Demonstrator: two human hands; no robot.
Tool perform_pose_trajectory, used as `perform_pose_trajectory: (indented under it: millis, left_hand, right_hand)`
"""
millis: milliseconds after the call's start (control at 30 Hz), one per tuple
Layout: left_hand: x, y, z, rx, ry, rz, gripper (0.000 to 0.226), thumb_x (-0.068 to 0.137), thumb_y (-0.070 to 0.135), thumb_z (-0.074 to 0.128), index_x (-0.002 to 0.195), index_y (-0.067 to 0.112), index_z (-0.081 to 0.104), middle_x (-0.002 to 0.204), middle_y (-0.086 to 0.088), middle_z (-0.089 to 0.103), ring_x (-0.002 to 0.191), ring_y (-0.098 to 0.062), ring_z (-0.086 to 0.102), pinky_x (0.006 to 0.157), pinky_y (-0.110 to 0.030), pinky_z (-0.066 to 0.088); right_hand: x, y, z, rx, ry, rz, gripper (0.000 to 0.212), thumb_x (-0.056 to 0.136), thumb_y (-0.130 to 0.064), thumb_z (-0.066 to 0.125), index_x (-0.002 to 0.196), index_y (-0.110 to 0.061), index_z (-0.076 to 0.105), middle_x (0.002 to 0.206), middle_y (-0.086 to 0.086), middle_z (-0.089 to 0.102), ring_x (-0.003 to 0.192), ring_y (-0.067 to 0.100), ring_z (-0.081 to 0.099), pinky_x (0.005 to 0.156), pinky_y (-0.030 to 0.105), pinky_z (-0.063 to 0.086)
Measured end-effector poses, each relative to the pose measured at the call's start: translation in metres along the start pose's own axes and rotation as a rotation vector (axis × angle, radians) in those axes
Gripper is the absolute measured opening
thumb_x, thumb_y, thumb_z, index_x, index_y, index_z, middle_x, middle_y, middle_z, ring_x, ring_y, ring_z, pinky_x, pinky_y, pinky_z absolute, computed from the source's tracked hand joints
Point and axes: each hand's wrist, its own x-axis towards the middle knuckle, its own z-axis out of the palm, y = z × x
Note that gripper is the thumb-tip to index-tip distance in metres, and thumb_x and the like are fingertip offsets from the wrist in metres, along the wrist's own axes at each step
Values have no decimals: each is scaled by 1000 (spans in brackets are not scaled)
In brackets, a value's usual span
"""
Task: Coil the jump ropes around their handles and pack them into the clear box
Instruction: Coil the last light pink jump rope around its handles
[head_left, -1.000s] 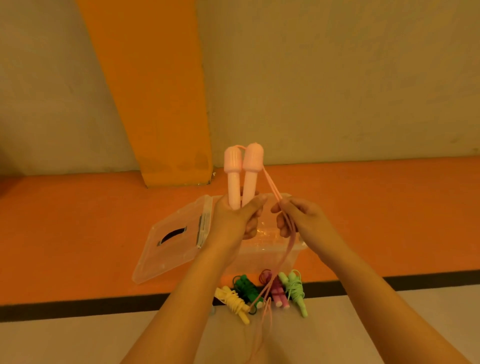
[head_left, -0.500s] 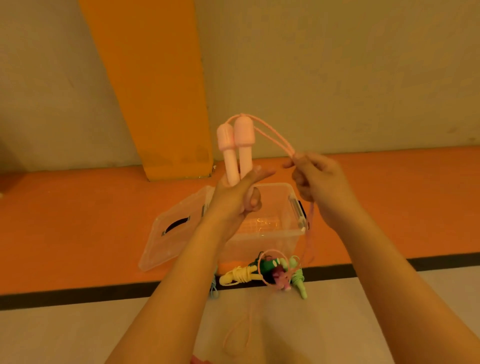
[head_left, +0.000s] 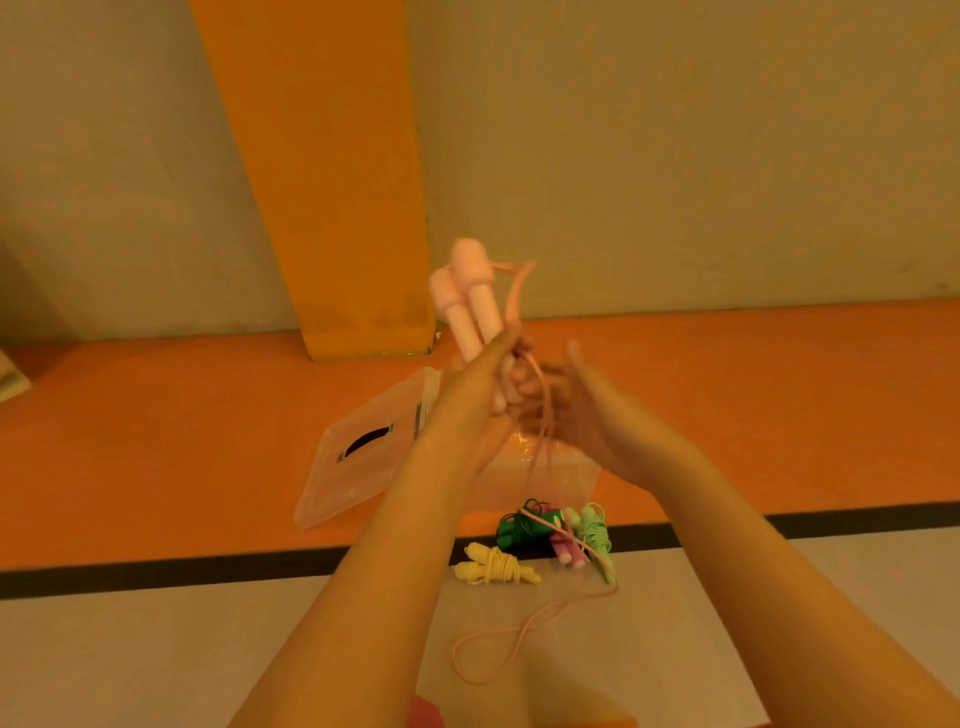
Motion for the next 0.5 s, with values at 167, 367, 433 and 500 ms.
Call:
perform_pose_trajectory:
  millis: [167,367,433,500]
  left_hand:
    - [-7,23,-17,-68,93,130,12,94,12,55,83,9,52,60,1,57,40,-3,42,37,-16,35]
    - [-20,20,-36,155,190,174,9,94,11,57,93,4,52,53,4,56,38,-4,42,35,-17,33]
    - [-24,19,-38,172,207,167,8,94,10,57,94,3,52,53,4,57,38,-4,43,35,-17,34]
    - [-28,17,-41,232,204,160,8,93,8,58,94,3,53,56,2,59,39,-5,43,35,-17,33]
  right_hand:
    - [-22,51,0,-808,-266,348,33,93,-47,47,97,-19,64,96,0,65,99,20,62,90,31,47]
    - [-26,7,-4,-617,329,-60,27,100,-23,40,87,-9,60,86,4,66,81,20,66,74,32,56]
    - [-29,4,-14,-730,401,-9,27,100,-24,40,87,-11,60,79,1,62,69,20,61,68,36,53]
    - [-38,14,-17,-859,335,181,27,101,-20,39,84,-11,58,77,8,62,61,21,58,65,36,53]
